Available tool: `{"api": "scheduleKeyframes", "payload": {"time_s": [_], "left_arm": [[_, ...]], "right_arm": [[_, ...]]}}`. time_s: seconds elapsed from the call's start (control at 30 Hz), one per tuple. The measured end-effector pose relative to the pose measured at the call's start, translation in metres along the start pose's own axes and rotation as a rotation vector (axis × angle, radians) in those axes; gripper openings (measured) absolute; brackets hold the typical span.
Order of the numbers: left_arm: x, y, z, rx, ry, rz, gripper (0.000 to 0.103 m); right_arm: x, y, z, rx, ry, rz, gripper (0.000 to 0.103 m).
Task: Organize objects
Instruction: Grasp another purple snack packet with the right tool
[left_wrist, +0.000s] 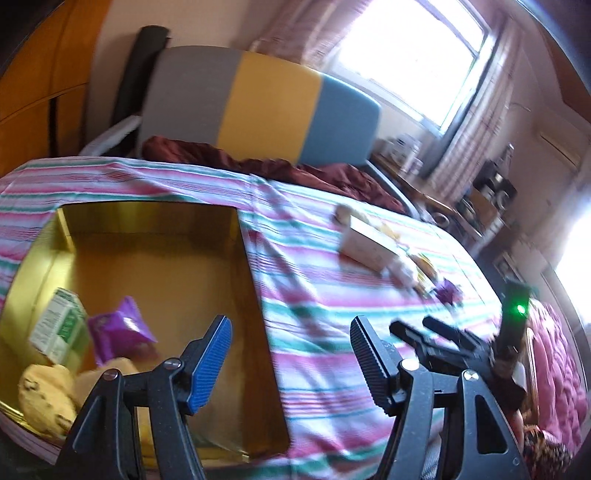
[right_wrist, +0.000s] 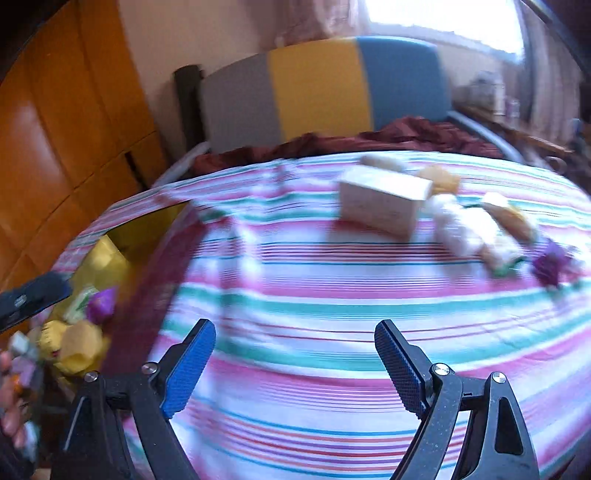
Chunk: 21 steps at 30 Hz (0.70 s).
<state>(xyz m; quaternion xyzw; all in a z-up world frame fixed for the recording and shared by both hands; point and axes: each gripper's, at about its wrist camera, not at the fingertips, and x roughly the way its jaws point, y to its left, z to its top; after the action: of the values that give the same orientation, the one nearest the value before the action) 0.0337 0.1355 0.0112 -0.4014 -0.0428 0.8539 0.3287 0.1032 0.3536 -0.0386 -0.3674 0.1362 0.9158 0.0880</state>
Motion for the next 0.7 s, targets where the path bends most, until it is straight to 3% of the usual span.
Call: {"api": "scheduleKeyframes", "payload": {"time_s": [0.3,0.53,0.7], "left_arm": [[0.018,-0.044,-0.018,0.057,0.067,-0.088,0.068],[0.035,-0.070,-0.034,0.092,0.130,-0.099,0.068],[0.046,-0.086,-0.046,0.135,0.176,-0.101,0.068]], "right_arm": [[-0.013,-0.126,0.003,0.232,-0.079,-0.362,0.084],[-0.010,-0.212,0.034,0.378,-0.083,-0.486,0.078],[0.013,-0.242,0.051,0.408,-0.049,-0.479,0.073]]}}
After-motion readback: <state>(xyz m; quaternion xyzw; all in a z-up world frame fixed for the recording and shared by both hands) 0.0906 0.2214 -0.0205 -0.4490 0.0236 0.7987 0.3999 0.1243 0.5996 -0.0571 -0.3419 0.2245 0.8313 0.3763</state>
